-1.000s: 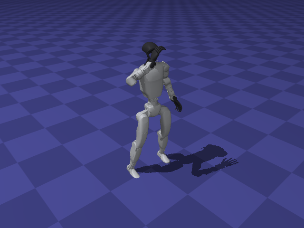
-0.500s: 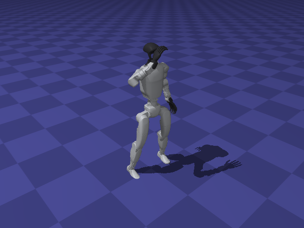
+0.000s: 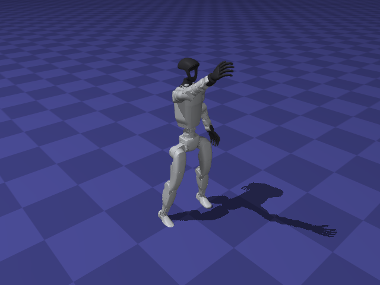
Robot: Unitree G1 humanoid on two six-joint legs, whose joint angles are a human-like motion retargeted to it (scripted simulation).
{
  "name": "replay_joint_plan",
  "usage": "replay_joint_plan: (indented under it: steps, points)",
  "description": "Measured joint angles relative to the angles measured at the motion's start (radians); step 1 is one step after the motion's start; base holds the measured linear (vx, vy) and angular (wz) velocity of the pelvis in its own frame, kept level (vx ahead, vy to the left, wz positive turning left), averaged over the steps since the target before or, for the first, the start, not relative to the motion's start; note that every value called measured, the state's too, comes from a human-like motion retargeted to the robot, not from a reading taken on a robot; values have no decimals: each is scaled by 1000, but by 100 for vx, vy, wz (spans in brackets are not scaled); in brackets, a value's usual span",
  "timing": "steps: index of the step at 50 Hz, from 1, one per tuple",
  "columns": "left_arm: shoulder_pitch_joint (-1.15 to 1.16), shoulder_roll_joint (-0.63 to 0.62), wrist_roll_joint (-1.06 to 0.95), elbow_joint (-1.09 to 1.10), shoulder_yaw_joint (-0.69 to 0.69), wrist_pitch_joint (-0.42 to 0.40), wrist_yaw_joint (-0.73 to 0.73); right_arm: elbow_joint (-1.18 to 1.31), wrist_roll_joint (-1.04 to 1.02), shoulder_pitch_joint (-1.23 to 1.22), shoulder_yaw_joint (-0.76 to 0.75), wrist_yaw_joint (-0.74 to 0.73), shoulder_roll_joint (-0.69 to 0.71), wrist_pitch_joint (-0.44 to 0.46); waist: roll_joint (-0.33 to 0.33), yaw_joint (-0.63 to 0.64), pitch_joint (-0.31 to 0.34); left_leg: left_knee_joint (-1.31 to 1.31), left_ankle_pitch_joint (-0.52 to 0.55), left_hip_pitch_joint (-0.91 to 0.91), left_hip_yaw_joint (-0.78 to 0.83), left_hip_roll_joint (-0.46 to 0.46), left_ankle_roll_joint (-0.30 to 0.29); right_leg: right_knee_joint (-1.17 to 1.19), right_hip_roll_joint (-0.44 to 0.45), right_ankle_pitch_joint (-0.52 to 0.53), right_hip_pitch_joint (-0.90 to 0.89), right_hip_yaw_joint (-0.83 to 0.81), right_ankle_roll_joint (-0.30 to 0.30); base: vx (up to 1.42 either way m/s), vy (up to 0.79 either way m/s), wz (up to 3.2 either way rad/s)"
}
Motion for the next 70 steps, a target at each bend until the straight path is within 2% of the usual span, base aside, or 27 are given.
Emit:
replay_joint_plan:
  steps: [5, 9, 23, 25, 27, 32, 36, 42, 50, 57, 70]
  points:
    - [-16, 18, -1, 16, -11, 0, -10, 276, -57, -74, -19, -6, 30, 61, -24, 33, -9, 3, 4, -20, -29, -7, 1, -3, -7, 0, 1, -30, 4, 1, 0, 30]
    - [-11, 19, 3, 29, -15, 1, -14, 382, -71, -108, -30, -14, 35, 77, -37, 52, -12, 5, 6, -30, -47, -11, 1, -5, -12, -1, 4, -49, 6, 2, 0, 24]
    - [36, -13, 23, 40, -20, 1, -19, 407, -51, -124, -44, -33, 25, 60, -57, 92, -13, 12, 2, -36, -66, -15, 2, -2, -15, -8, 12, -69, 8, 0, 0, 1]
    - [37, -14, 20, 38, -16, 3, -4, 397, -48, -124, -39, -44, 24, 49, -60, 95, -15, 16, -1, -39, -62, -13, 9, 39, -14, -21, -14, -64, -8, 0, 0, 0]
    - [39, -21, 25, 34, -19, -1, -12, 371, -38, -119, -32, -35, 18, 42, -60, 94, -15, 14, 1, -37, -65, -15, 3, 2, -15, -11, 10, -69, 8, 0, 0, 0]
    - [39, -27, 29, 12, -17, -6, 7, 197, -11, -77, 6, -56, -22, -13, -55, 86, -12, 14, 0, -31, -64, -13, 6, -3, -13, -12, 17, -69, 9, 0, 0, 0]
    - [39, -28, 30, -11, -10, -8, 29, -79, -43, -23, 5, -167, -89, -83, -46, 73, -7, 14, -1, -26, -61, -12, 11, -4, -12, -15, 21, -66, 8, 0, 0, 0]
    - [40, -26, 28, -34, 7, -5, 49, -612, -248, 61, -137, -394, -172, -152, -25, 39, 9, 13, -2, -16, -54, -11, 18, -3, -10, -21, 24, -54, 5, 0, 0, 0]
    - [48, -8, 29, -45, 6, 7, 39, -1070, -400, 60, -262, -427, -182, -154, 0, -16, 12, 13, -5, -8, -37, -7, 19, -1, -5, -24, 20, -33, 1, 0, 0, 0]
    - [36, 5, 25, -51, 11, 5, 43, -1177, -452, 26, -263, -467, -186, -135, 12, -42, 11, 13, -9, 2, -22, -6, 18, 0, -4, -24, 20, -18, 1, 0, 0, 0]
    - [19, -3, 24, -58, 6, 4, 49, -1155, -449, 32, -268, -472, -186, -130, 24, -46, 17, 12, -12, 10, -8, -6, 18, 6, -4, -24, 17, -3, 2, 0, 0, 0]
